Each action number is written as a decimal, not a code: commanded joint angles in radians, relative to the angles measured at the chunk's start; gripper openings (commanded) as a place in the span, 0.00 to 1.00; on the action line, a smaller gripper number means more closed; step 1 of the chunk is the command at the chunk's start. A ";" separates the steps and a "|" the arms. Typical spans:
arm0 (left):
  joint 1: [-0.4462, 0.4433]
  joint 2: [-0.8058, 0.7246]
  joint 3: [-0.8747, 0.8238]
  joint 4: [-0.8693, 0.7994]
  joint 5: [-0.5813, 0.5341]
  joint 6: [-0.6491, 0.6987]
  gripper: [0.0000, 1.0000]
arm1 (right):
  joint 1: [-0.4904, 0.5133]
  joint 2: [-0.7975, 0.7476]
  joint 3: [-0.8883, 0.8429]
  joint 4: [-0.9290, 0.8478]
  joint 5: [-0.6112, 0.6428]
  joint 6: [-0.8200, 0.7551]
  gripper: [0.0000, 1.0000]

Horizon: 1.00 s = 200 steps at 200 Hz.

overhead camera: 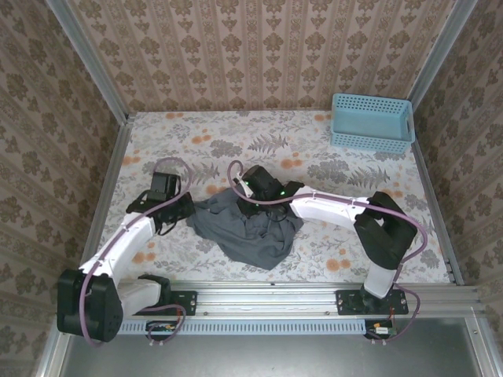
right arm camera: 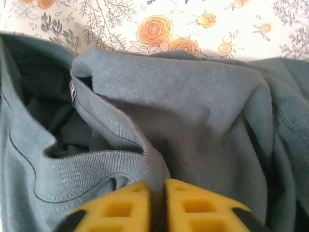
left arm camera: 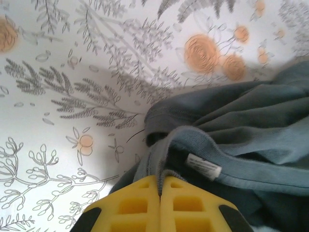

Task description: Fold the inside-out t-shirt

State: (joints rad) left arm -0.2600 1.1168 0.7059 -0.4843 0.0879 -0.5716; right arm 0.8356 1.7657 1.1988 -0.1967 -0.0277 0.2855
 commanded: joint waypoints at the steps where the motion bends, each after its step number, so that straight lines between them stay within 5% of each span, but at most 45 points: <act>1: 0.009 0.018 0.130 -0.012 0.015 0.036 0.00 | -0.009 -0.088 0.026 -0.044 0.088 -0.022 0.01; 44: 0.002 0.122 0.550 -0.082 0.015 0.082 0.00 | -0.111 -0.357 0.103 -0.129 0.331 -0.067 0.00; 92: -0.143 0.174 1.116 -0.178 -0.065 0.278 0.00 | -0.078 -0.621 0.318 -0.130 0.347 -0.210 0.00; 158: -0.151 0.077 0.834 -0.109 -0.191 0.285 0.00 | 0.004 -0.621 0.197 -0.165 0.280 -0.192 0.00; 200: 0.028 0.182 0.584 -0.148 -0.140 0.096 0.04 | 0.008 -0.340 0.103 -0.118 0.110 -0.027 0.00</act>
State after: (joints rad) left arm -0.3321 1.2335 1.4147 -0.5587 -0.0463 -0.3622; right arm 0.8360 1.2766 1.3575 -0.3183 0.2043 0.1516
